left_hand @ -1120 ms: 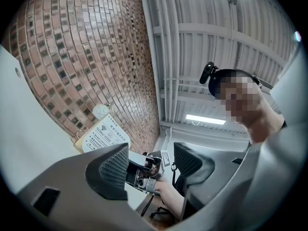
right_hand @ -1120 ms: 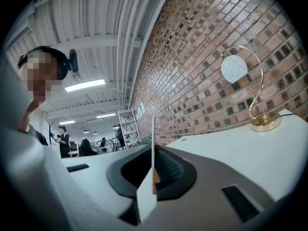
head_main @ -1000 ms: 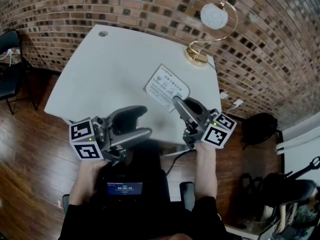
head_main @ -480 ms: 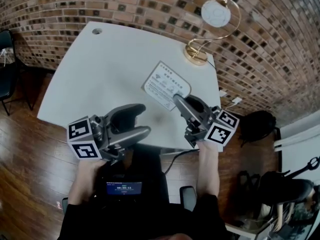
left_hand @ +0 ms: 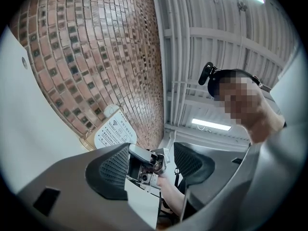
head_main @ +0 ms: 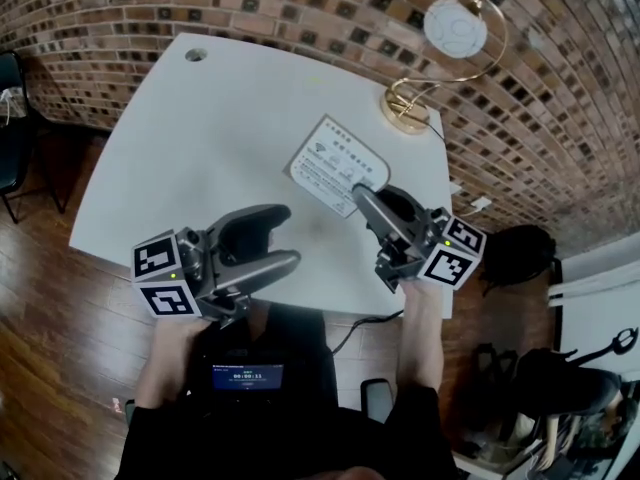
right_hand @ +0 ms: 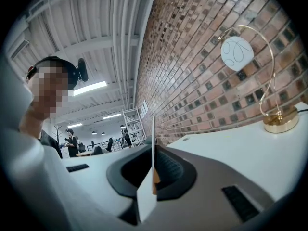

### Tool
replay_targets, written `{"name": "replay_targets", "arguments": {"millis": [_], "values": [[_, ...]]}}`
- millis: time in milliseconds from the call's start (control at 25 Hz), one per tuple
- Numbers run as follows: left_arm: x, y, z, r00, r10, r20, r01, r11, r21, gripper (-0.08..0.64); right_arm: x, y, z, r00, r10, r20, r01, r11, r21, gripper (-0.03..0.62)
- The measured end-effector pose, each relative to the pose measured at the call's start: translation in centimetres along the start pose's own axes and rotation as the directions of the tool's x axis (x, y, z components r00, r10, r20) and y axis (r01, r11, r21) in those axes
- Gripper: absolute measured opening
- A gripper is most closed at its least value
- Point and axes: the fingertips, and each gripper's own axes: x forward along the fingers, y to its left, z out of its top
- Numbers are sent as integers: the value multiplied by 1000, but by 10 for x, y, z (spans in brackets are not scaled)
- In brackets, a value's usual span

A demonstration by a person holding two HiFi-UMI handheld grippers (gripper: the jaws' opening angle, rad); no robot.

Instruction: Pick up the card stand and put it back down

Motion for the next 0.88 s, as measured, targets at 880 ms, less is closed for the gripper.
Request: {"name": "replay_targets", "arguments": {"millis": [880], "values": [[11, 26, 12, 1000, 22, 12, -22, 1000, 13, 284, 7, -30, 17, 998, 64, -18, -64, 998, -2, 25]]}}
